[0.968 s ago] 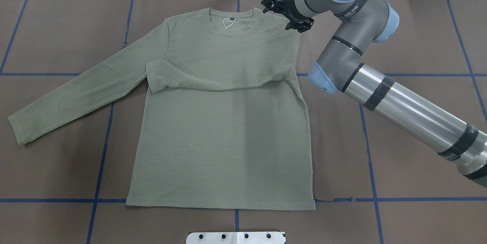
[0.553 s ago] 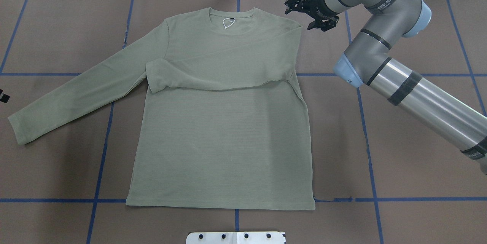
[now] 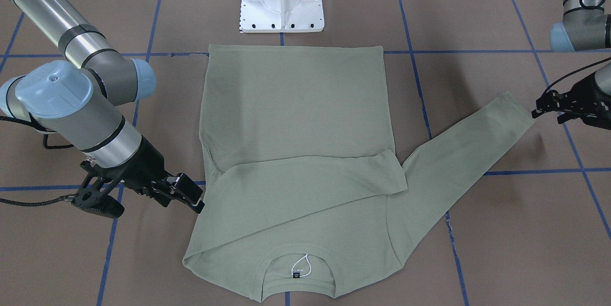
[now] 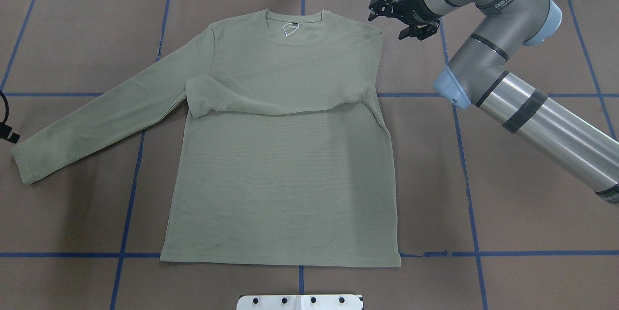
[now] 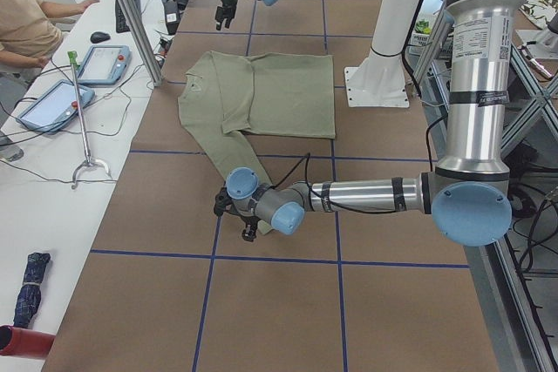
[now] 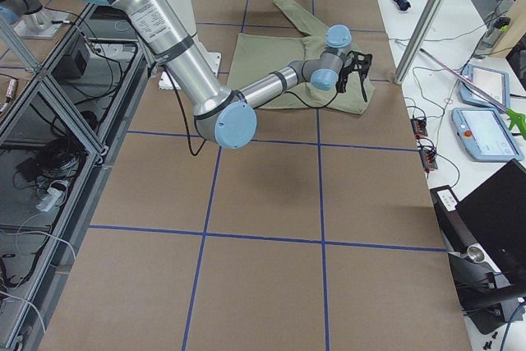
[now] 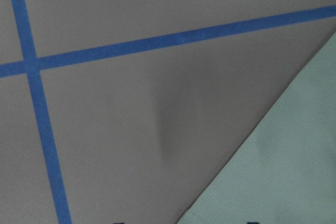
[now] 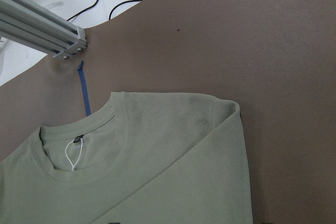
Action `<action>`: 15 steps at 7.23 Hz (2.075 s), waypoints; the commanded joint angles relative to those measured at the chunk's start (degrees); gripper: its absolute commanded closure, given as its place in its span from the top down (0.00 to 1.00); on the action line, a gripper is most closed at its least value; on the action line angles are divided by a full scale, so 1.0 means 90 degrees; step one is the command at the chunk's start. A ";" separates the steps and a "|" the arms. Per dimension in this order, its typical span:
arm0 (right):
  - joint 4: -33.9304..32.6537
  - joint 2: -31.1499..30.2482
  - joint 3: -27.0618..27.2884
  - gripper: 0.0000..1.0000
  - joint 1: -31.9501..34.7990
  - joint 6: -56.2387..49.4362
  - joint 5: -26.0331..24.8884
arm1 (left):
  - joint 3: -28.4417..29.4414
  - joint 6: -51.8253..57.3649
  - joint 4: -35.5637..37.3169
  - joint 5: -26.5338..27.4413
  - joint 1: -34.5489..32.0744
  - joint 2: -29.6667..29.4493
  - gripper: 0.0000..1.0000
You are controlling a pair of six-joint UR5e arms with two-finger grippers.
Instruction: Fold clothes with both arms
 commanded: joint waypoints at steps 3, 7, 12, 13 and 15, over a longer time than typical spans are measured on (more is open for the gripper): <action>-0.0001 -0.0026 0.0039 0.92 -0.0008 -0.0006 0.0045 | 0.0039 -0.0124 -0.0005 0.0008 0.0325 0.0020 0.74; 0.0009 -0.0036 0.0058 0.94 -0.0018 -0.0006 0.0045 | 0.0137 -0.0115 -0.0005 0.0047 0.0364 0.0030 0.71; 0.0009 -0.0075 0.0156 0.95 -0.0047 -0.0016 0.0045 | 0.0196 -0.0086 -0.0015 0.0047 0.0394 -0.0018 0.49; 0.0009 -0.0085 0.0146 0.95 -0.0047 -0.0016 0.0045 | 0.0196 -0.0085 -0.0015 0.0047 0.0394 -0.0018 0.24; 0.0019 -0.0124 0.0156 0.95 -0.0047 -0.0016 0.0045 | 0.0156 -0.0095 -0.0005 0.0027 0.0394 -0.0087 0.00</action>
